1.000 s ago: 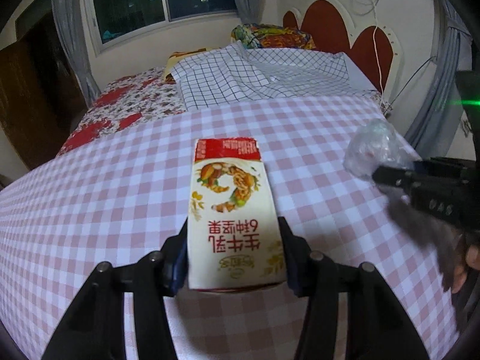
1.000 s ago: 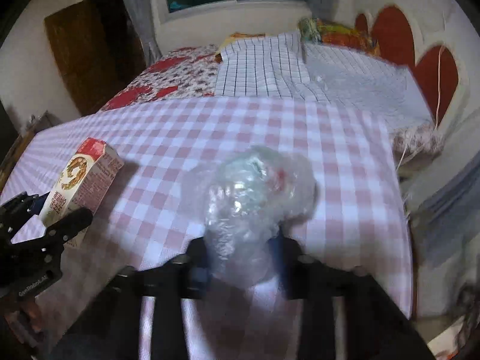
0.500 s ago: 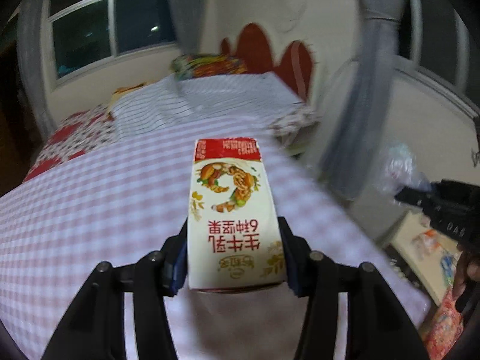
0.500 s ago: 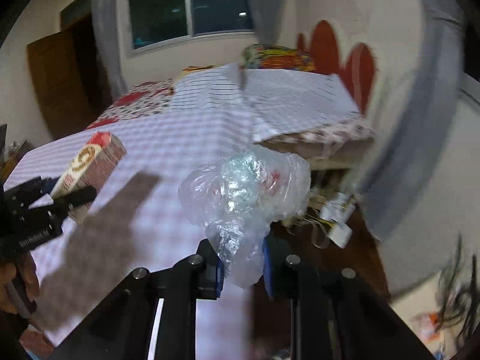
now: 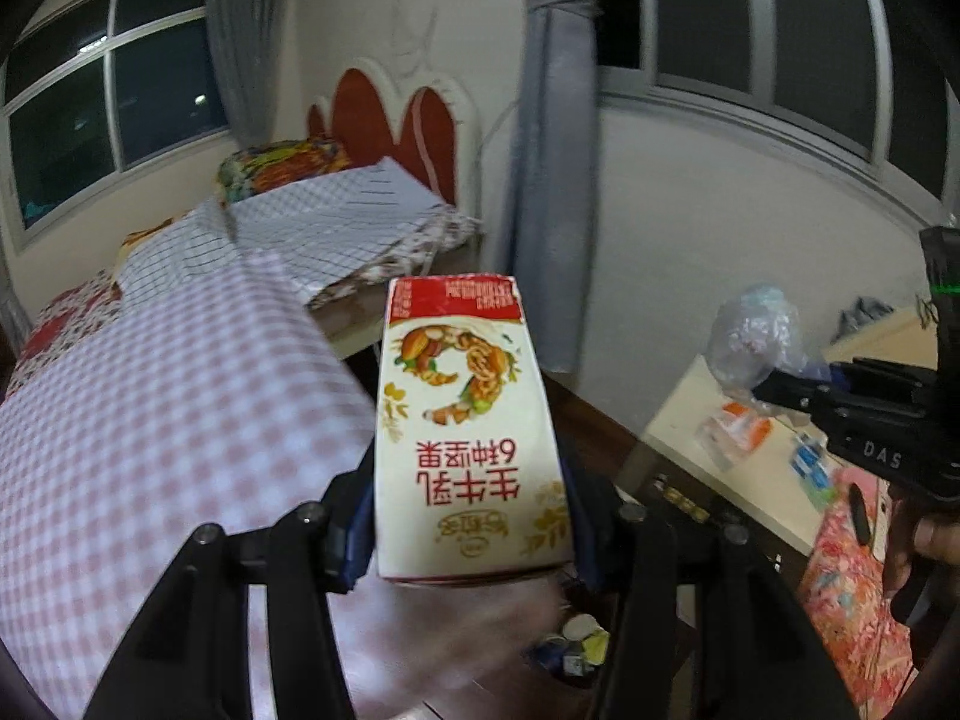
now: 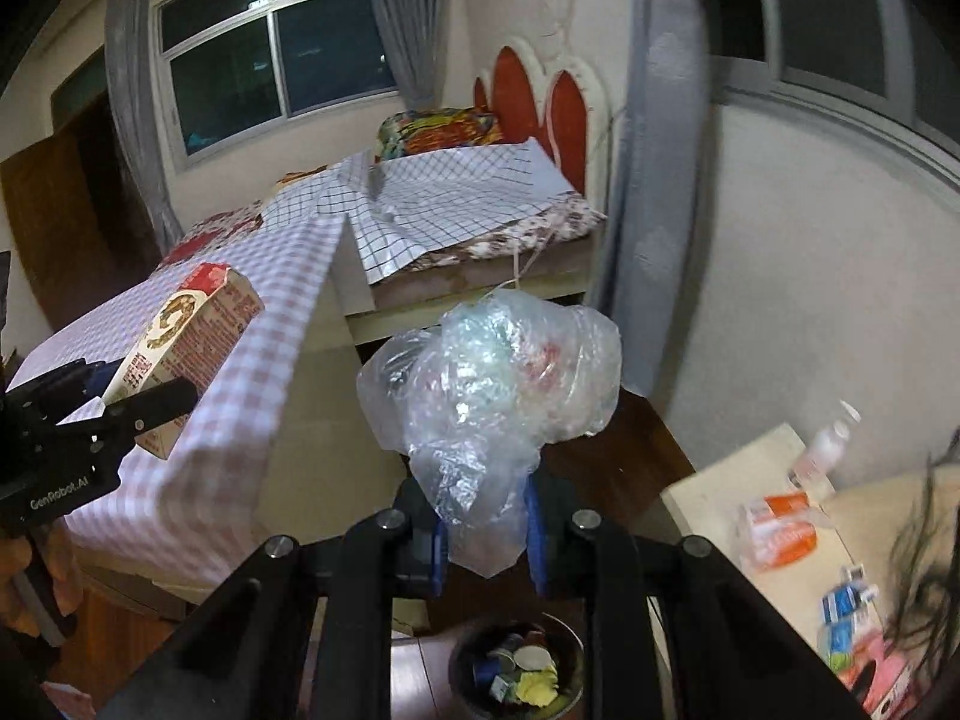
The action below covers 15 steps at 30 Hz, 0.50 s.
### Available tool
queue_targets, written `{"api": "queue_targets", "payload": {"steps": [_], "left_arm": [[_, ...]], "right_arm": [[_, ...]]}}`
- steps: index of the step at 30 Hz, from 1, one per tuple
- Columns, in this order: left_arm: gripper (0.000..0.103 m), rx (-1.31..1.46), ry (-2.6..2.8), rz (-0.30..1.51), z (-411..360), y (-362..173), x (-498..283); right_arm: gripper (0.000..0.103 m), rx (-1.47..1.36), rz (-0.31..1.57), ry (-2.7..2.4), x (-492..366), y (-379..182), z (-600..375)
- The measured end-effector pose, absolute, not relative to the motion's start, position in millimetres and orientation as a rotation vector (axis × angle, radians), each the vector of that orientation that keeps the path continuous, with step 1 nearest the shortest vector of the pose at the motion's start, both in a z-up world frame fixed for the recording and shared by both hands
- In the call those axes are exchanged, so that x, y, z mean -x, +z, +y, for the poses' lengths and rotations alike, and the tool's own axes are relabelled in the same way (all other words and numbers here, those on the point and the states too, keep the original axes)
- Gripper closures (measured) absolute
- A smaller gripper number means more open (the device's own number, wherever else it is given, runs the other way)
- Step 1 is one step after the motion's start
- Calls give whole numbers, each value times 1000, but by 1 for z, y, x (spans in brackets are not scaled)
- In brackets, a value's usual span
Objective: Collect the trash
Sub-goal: 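Carry the milk carton and clear plastic bag with both tools over the bin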
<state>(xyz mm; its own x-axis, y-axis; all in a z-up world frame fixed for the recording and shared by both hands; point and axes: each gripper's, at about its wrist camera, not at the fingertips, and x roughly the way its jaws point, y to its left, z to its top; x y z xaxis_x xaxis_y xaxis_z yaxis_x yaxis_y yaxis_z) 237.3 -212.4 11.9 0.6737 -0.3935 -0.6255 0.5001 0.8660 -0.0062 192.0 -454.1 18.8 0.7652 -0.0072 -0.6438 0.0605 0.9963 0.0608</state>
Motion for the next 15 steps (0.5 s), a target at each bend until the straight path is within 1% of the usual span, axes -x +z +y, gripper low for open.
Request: {"api": "queue_targets", "payload": {"steps": [9, 15], "left_arm": [[50, -211, -565, 691, -268, -8, -198], [50, -205, -596, 750, -284, -40, -178]], "right_arm": [[81, -141, 712, -95, -120, -8, -504], [81, -144, 765, -122, -81, -38, -525]]}}
